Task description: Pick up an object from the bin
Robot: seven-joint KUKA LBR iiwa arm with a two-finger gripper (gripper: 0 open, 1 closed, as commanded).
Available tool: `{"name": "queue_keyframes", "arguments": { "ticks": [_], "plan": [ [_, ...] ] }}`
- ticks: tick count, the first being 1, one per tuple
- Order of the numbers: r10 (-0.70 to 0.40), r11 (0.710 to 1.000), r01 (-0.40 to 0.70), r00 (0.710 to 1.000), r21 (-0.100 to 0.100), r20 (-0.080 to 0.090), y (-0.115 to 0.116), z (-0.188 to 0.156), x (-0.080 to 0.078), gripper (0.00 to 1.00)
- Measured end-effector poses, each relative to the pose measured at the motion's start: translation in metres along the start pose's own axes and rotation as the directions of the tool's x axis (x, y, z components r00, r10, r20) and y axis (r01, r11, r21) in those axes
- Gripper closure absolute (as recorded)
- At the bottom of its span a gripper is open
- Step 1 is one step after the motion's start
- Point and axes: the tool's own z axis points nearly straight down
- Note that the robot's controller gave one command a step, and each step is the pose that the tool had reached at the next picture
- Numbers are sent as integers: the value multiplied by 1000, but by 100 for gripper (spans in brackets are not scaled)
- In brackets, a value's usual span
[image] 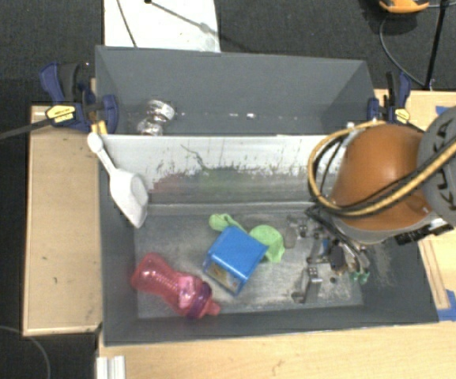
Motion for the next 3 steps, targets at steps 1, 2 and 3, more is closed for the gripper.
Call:
{"name": "queue_keyframes", "arguments": {
  "ticks": [1, 2, 3],
  "plan": [
    [1, 1000, -1, 1000, 0, 9, 0, -4, -2, 0],
    [-66, 998, 66, 998, 1, 17, 61, 68, -39, 0],
    [-290, 957, 290, 957, 2, 7, 77, 63, -51, 0]
  ]
}}
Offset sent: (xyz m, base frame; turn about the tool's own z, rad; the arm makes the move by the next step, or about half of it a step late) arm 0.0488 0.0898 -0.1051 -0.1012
